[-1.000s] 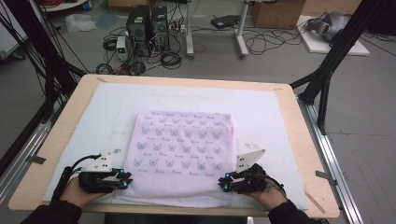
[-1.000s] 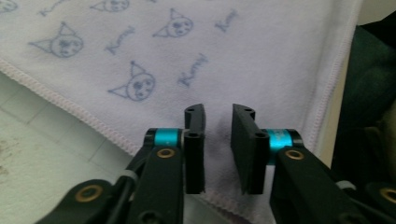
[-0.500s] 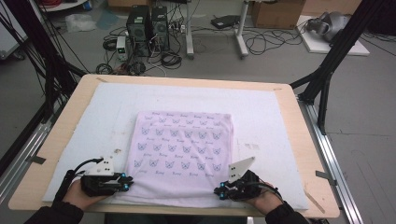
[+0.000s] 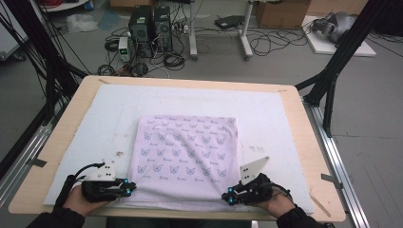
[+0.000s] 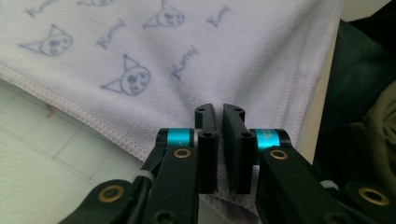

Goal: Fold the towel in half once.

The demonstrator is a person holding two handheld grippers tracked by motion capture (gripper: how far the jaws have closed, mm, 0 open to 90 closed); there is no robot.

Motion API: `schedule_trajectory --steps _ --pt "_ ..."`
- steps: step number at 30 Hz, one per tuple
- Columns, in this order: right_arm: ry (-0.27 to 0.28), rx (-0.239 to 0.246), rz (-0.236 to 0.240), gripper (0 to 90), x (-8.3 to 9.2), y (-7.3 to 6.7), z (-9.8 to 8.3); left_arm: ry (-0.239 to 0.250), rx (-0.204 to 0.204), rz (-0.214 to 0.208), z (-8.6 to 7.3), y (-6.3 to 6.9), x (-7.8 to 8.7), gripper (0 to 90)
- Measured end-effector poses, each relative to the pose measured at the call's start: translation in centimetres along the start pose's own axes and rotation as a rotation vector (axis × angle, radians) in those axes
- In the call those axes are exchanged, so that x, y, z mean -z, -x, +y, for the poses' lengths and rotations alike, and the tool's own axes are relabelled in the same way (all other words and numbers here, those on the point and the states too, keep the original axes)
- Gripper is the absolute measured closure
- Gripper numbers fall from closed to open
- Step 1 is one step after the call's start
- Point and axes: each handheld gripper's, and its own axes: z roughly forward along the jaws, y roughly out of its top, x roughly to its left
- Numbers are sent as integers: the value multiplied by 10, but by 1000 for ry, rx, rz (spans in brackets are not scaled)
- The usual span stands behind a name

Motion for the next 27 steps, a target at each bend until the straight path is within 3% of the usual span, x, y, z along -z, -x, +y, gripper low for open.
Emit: schedule_trajectory --steps 2,4,9,17,20,27 --pt "-50 -16 18 821 -10 3 -4 0 6 5 1 -1 0 724" --pt "-12 -45 18 760 -9 7 -4 4 9 16 2 -2 3 657" --pt "53 -64 -61 624 3 14 4 34 26 52 7 -11 5 620" --pt "74 -106 -186 590 11 35 14 51 58 111 17 -36 1 599" --pt "54 -111 -231 585 12 43 17 61 80 140 20 -46 -3 597" --pt "65 -165 -276 567 10 66 12 75 105 156 28 -59 -17 600"
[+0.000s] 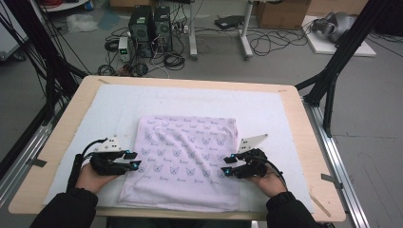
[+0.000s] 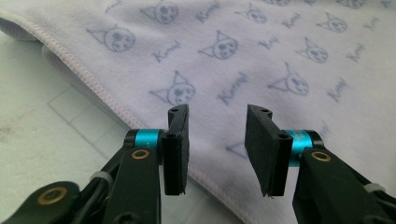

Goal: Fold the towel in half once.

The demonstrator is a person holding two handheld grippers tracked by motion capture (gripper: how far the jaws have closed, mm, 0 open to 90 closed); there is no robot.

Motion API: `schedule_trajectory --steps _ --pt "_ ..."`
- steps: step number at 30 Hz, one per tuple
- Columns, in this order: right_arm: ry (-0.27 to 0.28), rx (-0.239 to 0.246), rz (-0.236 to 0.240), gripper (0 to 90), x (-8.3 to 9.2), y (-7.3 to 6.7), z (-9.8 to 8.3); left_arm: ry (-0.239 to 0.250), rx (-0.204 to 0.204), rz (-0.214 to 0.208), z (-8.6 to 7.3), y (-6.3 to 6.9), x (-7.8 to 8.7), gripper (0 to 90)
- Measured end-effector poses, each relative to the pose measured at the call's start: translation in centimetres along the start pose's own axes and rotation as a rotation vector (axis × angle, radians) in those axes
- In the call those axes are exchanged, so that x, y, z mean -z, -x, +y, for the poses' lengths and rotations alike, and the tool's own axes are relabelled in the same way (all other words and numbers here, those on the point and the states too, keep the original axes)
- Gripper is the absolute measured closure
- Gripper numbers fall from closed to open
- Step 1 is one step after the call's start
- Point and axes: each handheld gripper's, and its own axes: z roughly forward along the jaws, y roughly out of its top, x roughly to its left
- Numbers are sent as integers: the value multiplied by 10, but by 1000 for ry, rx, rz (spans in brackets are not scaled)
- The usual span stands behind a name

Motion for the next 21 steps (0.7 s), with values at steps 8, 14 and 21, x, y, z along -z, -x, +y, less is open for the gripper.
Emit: schedule_trajectory --steps 8,14,21 --pt "-3 -8 -6 562 -10 3 -1 7 -9 11 0 -1 -4 595" --pt "71 -23 -26 515 -5 6 0 53 -1 41 3 -5 6 553" --pt "152 -56 -62 452 4 12 4 95 10 67 8 -10 9 513"
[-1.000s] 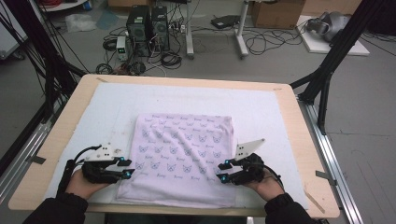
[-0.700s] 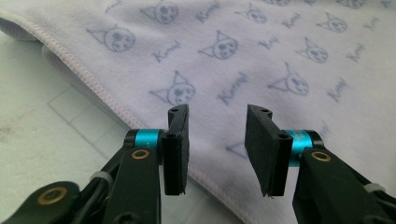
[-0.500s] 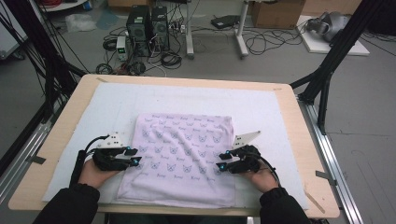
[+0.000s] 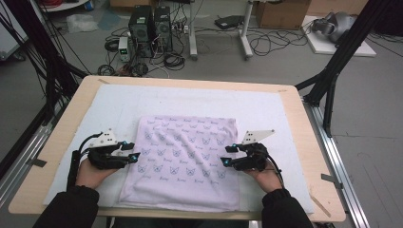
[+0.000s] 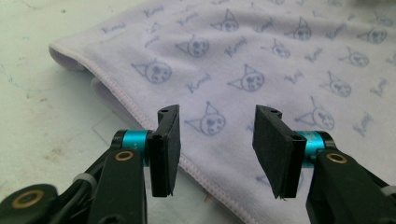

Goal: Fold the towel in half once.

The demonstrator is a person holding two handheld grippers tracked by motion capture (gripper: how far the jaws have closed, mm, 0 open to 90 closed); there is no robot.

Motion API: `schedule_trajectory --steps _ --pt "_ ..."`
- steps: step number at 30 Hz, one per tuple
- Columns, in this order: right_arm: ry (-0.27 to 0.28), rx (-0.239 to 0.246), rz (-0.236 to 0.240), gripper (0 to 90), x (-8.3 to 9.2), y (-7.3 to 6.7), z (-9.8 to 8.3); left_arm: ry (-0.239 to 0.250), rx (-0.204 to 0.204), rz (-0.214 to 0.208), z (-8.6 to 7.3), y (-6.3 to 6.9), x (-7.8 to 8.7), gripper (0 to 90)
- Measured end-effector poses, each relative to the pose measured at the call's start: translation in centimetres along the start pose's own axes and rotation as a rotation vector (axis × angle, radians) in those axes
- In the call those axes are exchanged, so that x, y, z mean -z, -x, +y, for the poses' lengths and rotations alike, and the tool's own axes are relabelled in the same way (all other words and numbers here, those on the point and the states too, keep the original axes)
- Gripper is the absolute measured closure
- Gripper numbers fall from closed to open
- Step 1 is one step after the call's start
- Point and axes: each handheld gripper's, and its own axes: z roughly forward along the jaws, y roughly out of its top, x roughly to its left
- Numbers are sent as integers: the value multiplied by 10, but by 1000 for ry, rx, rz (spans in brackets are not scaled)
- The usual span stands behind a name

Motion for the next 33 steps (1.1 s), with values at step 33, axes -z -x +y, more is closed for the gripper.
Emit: schedule_trajectory --steps 33 --pt "-38 -32 -85 435 -16 48 39 26 67 51 37 -45 -15 599"
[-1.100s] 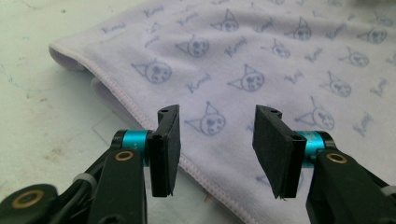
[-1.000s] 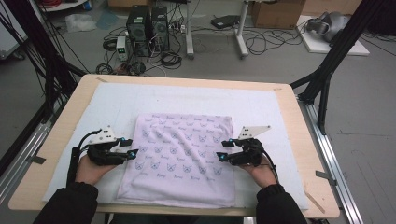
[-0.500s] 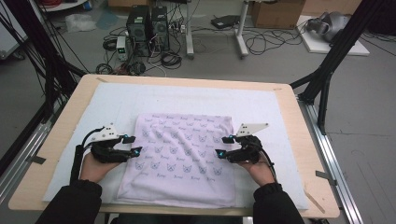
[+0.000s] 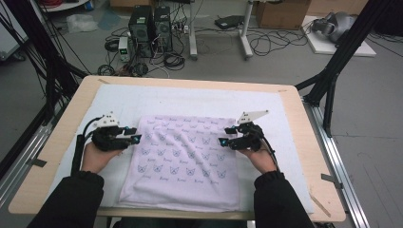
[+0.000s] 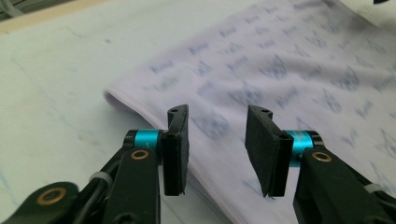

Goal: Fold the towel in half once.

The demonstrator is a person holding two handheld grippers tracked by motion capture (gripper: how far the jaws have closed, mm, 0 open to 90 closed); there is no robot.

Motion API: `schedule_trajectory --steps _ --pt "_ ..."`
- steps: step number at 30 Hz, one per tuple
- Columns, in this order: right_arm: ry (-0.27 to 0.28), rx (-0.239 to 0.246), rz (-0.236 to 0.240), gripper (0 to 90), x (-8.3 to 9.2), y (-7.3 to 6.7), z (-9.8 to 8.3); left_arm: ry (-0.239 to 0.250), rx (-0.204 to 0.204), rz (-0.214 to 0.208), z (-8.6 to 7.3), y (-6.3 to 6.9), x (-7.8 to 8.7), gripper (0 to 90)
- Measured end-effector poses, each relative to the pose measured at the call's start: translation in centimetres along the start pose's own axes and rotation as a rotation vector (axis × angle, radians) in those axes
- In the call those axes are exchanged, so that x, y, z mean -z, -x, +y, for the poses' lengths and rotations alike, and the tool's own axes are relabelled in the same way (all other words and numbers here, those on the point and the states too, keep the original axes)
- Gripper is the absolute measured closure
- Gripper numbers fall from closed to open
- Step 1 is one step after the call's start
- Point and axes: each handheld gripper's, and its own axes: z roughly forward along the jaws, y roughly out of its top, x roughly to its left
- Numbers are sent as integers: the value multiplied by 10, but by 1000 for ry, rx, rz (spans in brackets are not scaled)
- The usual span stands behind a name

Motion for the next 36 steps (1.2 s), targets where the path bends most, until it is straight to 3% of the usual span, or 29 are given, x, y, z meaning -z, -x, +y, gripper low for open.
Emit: schedule_trajectory --steps 3,7,9,11,13,17,18,20,22,24,26,29,31,33,36 --pt "-41 -18 -30 433 -3 18 9 11 46 21 18 -23 -5 608" --pt "-88 -26 -82 429 -12 42 23 -32 93 73 31 -48 -23 588" --pt "-103 -45 -113 425 -16 54 26 -77 129 77 36 -59 -37 570" --pt "-123 -54 -150 421 -19 64 28 -98 165 63 38 -64 -51 530" --pt "-109 -78 -172 420 -18 71 26 -125 206 57 39 -67 -63 473" --pt "-149 -152 -184 388 -20 84 16 -222 229 83 34 -68 -88 408" --pt "-155 -160 -181 387 -22 84 14 -231 234 75 32 -68 -91 423" --pt "-158 -190 -153 408 -27 86 11 -267 222 55 28 -66 -97 588" --pt "-178 -204 -115 566 -34 86 10 -255 193 33 29 -62 -97 767" --pt "-189 -173 -95 829 -36 83 11 -222 165 32 33 -60 -93 821" --pt "-163 -160 -87 839 -33 80 15 -189 149 32 38 -59 -85 831" --pt "-104 -122 -84 847 -18 73 23 -66 112 7 46 -53 -60 834" --pt "-51 -79 -70 849 -1 63 29 -11 75 -11 45 -45 -44 832" --pt "-14 -32 -62 848 15 48 30 38 30 -29 38 -34 -27 825" --pt "18 28 -53 846 36 24 23 106 -39 -36 14 -11 -2 823"
